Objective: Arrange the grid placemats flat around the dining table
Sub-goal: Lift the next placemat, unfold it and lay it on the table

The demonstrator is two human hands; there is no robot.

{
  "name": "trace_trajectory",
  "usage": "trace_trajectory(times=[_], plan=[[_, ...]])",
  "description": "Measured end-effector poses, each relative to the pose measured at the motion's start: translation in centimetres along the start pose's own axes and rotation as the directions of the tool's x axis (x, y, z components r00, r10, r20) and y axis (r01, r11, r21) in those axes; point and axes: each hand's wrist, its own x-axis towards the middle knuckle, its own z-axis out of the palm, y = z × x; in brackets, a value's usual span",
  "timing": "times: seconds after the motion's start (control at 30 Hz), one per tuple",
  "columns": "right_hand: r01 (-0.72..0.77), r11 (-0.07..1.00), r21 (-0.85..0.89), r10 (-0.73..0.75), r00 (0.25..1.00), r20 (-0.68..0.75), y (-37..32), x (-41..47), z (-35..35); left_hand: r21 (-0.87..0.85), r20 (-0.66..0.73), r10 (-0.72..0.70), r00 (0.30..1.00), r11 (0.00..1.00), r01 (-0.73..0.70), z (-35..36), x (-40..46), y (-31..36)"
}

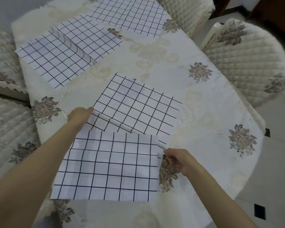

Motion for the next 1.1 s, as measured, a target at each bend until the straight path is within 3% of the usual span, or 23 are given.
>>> trace_trajectory(times=[0.17, 0.33, 0.67, 0.93, 1.1], plan=[[0.08, 0.995, -0.066, -0.081, 0.997, -0.018, 0.2, 0.1, 0.4, -0.23, -0.004, 0.097, 0.995, 0.968, -0.096, -0.2, 0.5, -0.4], [0.154, 0.987, 0.036, -0.152, 0.986, -0.073, 0.2, 0.0, 1.0, -0.423, 0.013, 0.117, 0.993, 0.9, -0.101, -0.6, 0.4, 0.8], [0.314, 0.948, 0.052, -0.31, 0.948, -0.071, -2.1, 0.8, 0.8, -0.558, 0.088, 0.163, 0.983, 0.826, -0.087, -2.4, 0.3, 1.9], [0.399, 0.877, 0.266, -0.409, 0.912, -0.021, -4.7, 0.3, -0.9, -0.681, 0.084, 0.29, 0.953, 0.715, -0.158, -4.5, -1.8, 2.5], [0.495, 0.8, 0.338, -0.522, 0.853, -0.013, -5.5, -0.9, -1.2, -0.745, 0.057, 0.327, 0.943, 0.643, -0.178, -6.0, -2.8, 2.8]])
